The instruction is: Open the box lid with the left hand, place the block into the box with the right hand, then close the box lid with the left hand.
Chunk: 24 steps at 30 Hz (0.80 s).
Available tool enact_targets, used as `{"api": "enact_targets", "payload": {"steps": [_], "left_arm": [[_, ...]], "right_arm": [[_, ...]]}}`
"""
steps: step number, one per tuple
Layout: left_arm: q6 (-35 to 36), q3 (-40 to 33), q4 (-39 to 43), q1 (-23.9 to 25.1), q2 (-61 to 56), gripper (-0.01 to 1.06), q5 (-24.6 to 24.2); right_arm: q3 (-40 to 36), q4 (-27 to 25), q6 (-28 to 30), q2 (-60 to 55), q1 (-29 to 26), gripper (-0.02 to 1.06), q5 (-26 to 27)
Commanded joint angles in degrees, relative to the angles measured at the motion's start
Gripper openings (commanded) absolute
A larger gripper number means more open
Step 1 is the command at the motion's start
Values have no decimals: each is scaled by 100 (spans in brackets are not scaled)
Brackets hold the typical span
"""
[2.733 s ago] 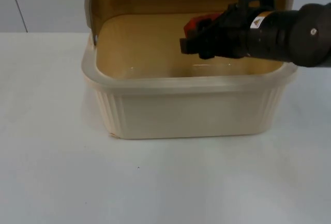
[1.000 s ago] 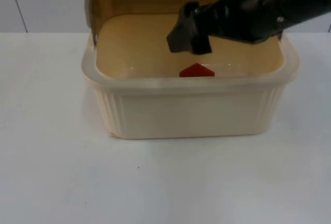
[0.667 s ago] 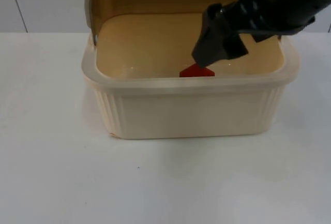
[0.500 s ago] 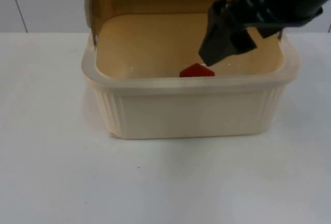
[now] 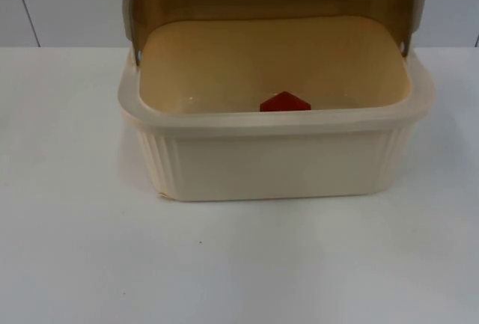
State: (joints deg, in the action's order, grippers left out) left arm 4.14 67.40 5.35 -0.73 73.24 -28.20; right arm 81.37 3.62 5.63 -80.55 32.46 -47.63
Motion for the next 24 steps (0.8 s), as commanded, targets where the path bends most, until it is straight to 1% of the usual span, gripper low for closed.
{"api": "enact_targets", "payload": {"steps": [1, 3, 4, 6, 10, 11, 14, 16, 17, 20, 21, 22, 24], "left_arm": [[21, -28, 15, 6, -7, 105, 16], [21, -28, 15, 6, -7, 105, 16], [21, -28, 15, 6, -7, 105, 16], [21, -28, 2, 6, -7, 105, 16], [21, -28, 2, 6, -7, 105, 28], [21, -28, 2, 6, -7, 105, 28], [21, -28, 2, 6, -7, 105, 28], [21, -28, 2, 6, -7, 105, 28], [21, -28, 2, 6, -7, 105, 28], [21, -28, 2, 6, -7, 105, 28], [21, -28, 2, 6, -7, 105, 28], [21, -28, 2, 6, -7, 105, 28], [21, -28, 2, 6, -7, 105, 28]], "right_arm": [[147, 63, 22, 239, -416, 97, -55], [207, 63, 47, 404, -878, 97, -55], [207, 63, 47, 404, -878, 97, -55], [216, 50, 142, 586, -1382, 97, -25], [216, -36, 142, 921, -2305, 97, 114], [216, -36, 142, 921, -2305, 97, 114], [216, -202, 165, 1134, -2994, 97, 278], [202, -484, 256, 1243, -3387, 97, 402], [202, -484, 256, 1243, -3387, 97, 402], [71, -973, 297, 1329, -3889, 97, 631], [-46, -1038, 336, 1347, -4020, 97, 730], [-46, -1038, 336, 1347, -4020, 97, 730], [-332, -1084, 338, 1347, -4151, 97, 903]]}}
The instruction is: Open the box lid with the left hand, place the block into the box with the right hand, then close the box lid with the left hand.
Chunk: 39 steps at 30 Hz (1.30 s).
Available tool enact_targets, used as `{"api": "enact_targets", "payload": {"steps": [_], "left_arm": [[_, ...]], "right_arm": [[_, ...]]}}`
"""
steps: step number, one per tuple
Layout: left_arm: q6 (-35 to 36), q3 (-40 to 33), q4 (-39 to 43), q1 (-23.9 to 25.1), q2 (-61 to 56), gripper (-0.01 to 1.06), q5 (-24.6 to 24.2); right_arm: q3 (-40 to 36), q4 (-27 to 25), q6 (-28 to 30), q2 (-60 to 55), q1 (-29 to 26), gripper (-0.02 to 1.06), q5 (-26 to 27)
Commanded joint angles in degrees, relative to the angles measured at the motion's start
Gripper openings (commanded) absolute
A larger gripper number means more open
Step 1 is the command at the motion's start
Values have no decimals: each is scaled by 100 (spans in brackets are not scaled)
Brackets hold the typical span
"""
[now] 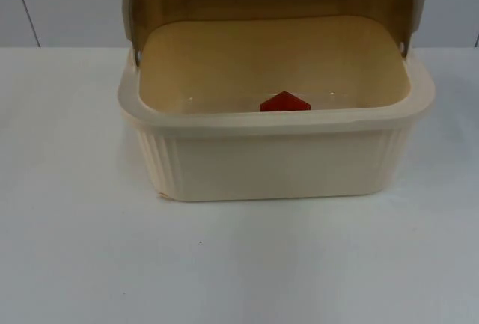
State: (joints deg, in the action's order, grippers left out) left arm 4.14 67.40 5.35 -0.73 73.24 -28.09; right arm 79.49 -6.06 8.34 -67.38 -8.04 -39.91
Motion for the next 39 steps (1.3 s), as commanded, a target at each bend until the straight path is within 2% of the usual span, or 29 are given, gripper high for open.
{"api": "enact_targets", "payload": {"steps": [1, 7, 17, 23, 26, 27, 32, 33, 36, 38, 39], "left_arm": [[21, -28, 2, 6, -7, 105, 18], [21, -28, 2, 6, -7, 105, 18], [21, -28, -95, -6, -7, 105, 18], [-24, 83, 25, -336, 79, 105, 289], [-695, 544, 25, -573, 451, 105, 224], [-695, 544, 25, -573, 451, 105, 224], [-1938, 2015, -1, -1088, 1497, 105, -377], [-1938, 2015, -1, -1088, 1497, 105, -377], [-2598, 2710, -1, -1357, 1986, 105, -557], [-3334, 3222, -1, -1621, 2426, 105, -676], [-3334, 3222, -1, -1621, 2426, 105, -676]], "right_arm": [[-321, -116, 67, 29, -99, 97, 226], [-1137, -151, 131, 29, -99, 97, 900], [-1168, -162, 131, 29, -78, 97, 817], [-1168, -175, 131, 29, -78, 97, 803], [-1168, -175, 131, 29, -78, 97, 792], [-1168, -175, 131, 29, -78, 97, 792], [-1168, -175, 131, 29, -78, 97, 757], [-1168, -175, 131, 29, -78, 97, 757], [-1168, -175, 155, 29, -78, 97, 733], [-1168, -175, 155, 29, -78, 97, 721], [-1168, -175, 155, 29, -78, 97, 721]]}}
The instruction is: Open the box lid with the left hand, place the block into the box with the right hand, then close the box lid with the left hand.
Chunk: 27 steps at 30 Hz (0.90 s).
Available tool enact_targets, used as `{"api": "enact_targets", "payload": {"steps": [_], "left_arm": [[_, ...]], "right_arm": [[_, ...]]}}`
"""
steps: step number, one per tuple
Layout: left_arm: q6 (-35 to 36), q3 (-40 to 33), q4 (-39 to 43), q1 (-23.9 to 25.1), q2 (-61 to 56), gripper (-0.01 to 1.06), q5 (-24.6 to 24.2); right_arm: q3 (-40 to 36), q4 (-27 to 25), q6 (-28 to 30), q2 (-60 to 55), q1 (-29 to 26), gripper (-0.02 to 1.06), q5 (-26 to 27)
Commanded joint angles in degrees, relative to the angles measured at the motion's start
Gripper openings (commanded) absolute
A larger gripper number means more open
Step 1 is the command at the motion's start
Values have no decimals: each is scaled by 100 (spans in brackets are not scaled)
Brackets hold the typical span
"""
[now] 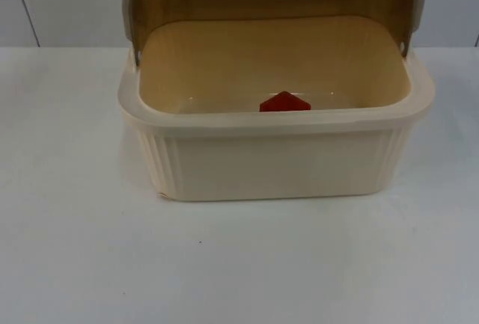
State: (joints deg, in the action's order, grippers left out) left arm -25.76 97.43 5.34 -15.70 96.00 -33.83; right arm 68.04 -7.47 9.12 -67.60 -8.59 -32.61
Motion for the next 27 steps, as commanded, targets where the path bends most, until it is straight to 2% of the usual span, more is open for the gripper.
{"api": "enact_targets", "payload": {"steps": [1, 2, 4, 5, 7, 13, 17, 19, 22, 27], "left_arm": [[-541, 325, 0, -208, 260, 105, -62], [-657, 360, 0, -242, 320, 105, -23], [-1374, 464, -63, -445, 543, 105, 298], [-1374, 464, -63, -445, 543, 105, 298], [-1922, 464, -99, -571, 666, 105, 518], [-3144, 484, -346, -772, 986, 105, 748], [-3832, 690, -1009, -822, 1223, 105, 182], [-4372, 835, -1670, -822, 1362, 105, -101], [-5491, 1000, -3023, -822, 1495, 105, -126], [-5840, 1162, -3480, -822, 1639, 105, -146]], "right_arm": [[-22, -34, 77, 52, -23, 97, -9], [-22, -34, 77, 52, -23, 97, -20], [-22, -34, 77, 52, -23, 97, -36], [-22, -34, 77, 52, -23, 97, -36], [-22, -34, 77, 52, -23, 97, -60], [-22, -78, 77, 52, -23, 97, -70], [-22, -78, 77, 52, -23, 97, -70], [-22, -78, 77, 52, -23, 97, -70], [-22, -15, 88, 52, 104, 97, -70], [-22, -15, 165, 52, 366, 97, -82]]}}
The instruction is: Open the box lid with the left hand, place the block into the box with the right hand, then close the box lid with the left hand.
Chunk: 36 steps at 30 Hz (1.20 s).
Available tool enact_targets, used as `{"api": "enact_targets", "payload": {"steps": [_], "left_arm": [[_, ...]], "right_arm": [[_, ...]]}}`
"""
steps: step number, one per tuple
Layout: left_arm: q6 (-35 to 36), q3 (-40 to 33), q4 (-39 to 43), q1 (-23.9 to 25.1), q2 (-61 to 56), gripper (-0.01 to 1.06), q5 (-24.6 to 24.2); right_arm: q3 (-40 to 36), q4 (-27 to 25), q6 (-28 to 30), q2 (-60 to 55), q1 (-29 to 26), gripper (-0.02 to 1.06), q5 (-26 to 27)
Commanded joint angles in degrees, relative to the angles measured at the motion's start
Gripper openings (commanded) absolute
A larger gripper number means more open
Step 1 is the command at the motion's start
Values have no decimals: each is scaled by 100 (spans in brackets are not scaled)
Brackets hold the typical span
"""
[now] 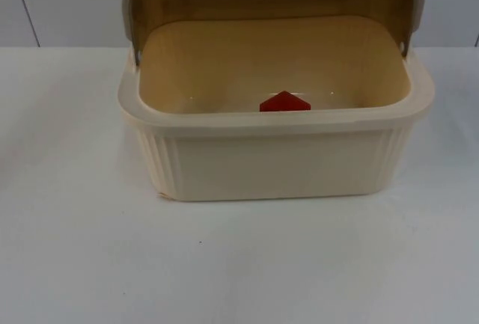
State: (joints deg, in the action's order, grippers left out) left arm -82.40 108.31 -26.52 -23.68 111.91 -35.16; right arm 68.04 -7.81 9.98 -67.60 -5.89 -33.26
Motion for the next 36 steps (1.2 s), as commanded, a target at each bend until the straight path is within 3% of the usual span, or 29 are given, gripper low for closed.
{"api": "enact_targets", "payload": {"steps": [1, 3, 5, 6, 8, 10, 11, 14, 25, 36], "left_arm": [[-175, 74, -294, -23, 49, 105, -13], [-217, 74, -401, -23, 111, 100, -57], [-336, 74, -561, -23, 144, 87, -170], [-336, 74, -561, -23, 144, 87, -170], [-384, 74, -619, -23, 199, 58, -204], [-384, 74, -685, -23, 230, 36, -142], [-384, 74, -685, -23, 230, 36, -142], [-373, 74, -785, -23, 291, 1, -154], [-366, 74, -1112, 115, 436, 0, -823], [-320, 51, -1358, 306, 494, 0, -1183]], "right_arm": [[-22, 19, 80, 52, 96, 97, -17], [-22, 19, 80, 52, 169, 97, -17], [-22, 19, 80, 52, 169, 97, -17], [-22, 19, 80, 52, 169, 97, -17], [-22, 19, 80, 52, 169, 97, -17], [-22, 19, 80, 52, 169, 97, -17], [-22, 19, 80, 52, 169, 97, -17], [-22, 19, 80, 52, 168, 97, -28], [-22, -4, 80, 52, 168, 97, -36], [-22, -27, 80, 52, 168, 97, -36]]}}
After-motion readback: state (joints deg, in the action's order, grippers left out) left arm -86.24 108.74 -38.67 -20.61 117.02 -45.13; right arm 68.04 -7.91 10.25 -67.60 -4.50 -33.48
